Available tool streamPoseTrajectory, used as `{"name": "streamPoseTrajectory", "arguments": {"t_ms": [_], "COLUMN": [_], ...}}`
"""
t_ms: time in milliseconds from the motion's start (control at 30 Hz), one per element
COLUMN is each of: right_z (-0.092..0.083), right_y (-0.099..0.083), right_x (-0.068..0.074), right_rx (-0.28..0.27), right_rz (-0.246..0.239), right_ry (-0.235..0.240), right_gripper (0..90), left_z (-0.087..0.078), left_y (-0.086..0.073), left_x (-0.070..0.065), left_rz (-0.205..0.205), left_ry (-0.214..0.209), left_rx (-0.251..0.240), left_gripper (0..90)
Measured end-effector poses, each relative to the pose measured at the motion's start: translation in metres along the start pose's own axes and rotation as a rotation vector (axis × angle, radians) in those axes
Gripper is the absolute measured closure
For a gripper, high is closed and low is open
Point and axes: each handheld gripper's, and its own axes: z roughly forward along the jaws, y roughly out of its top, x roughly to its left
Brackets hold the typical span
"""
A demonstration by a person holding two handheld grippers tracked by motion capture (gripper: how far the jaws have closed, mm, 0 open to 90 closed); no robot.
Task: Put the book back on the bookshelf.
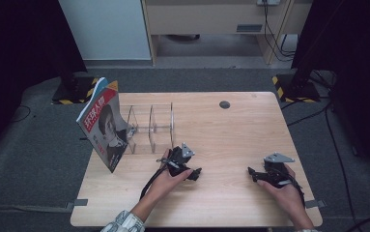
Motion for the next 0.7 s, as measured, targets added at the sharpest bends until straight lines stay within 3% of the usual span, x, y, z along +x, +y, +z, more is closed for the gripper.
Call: {"name": "streamPoseTrajectory", "arguments": {"t_ms": [267,700], "right_z": [0.0,0.0], "right_y": [0.0,-0.0002], "right_x": [0.0001,0.001], "right_rx": [0.0,-0.002], "right_rz": [0.0,-0.004], "right_ry": [0.0,0.003], "right_gripper": [22.9,22.8], "left_z": [0.0046,0.0053], "left_y": [-0.0032,-0.0052], "left_x": [0.0009,0.0012], "left_rz": [-0.027,-0.03], "left_ry": [-0.013,-0.016], "left_rx": [-0.001,-0.016], "left_gripper": [2.5,1.1]}}
